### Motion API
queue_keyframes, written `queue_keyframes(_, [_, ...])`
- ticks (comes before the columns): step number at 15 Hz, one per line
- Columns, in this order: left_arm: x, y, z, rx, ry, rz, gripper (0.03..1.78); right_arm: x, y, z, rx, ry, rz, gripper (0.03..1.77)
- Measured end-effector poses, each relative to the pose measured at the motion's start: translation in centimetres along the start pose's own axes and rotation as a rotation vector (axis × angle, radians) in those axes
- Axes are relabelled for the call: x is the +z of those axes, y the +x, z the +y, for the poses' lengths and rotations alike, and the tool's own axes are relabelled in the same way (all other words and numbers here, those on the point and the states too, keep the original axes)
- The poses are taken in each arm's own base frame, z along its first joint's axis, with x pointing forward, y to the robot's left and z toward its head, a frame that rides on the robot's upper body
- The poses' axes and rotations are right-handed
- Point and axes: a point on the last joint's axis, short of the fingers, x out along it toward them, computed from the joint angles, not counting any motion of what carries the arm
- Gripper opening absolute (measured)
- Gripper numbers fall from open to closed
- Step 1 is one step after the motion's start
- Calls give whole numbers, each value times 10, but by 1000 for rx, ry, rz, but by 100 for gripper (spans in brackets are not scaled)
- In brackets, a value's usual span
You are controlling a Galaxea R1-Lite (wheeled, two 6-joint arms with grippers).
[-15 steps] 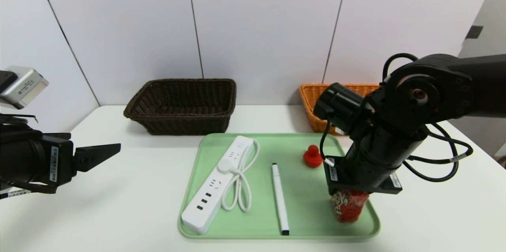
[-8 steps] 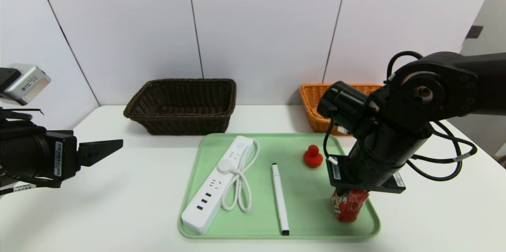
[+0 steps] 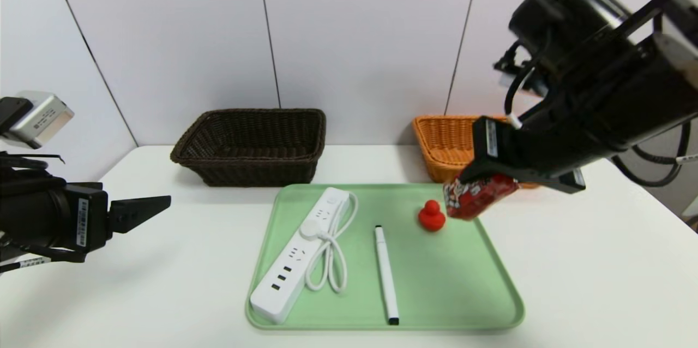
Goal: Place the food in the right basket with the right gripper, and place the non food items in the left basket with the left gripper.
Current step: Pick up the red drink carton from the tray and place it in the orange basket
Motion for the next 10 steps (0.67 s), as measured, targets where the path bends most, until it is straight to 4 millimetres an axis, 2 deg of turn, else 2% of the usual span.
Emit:
queue_keyframes(2, [-1, 0, 0, 5, 2, 1, 169, 23, -23, -5, 43, 49, -125, 38])
queue_keyframes(4, [2, 1, 0, 6, 1, -32, 169, 47, -29, -17, 38, 103, -238, 38])
queue_keyframes(7, [0, 5, 0, 2, 6, -50, 169, 75, -18, -37, 11, 177, -332, 38])
queue_keyframes(10, [0, 7, -1, -12, 8, -48, 169, 95, 2, -55, -27, 230, -365, 38])
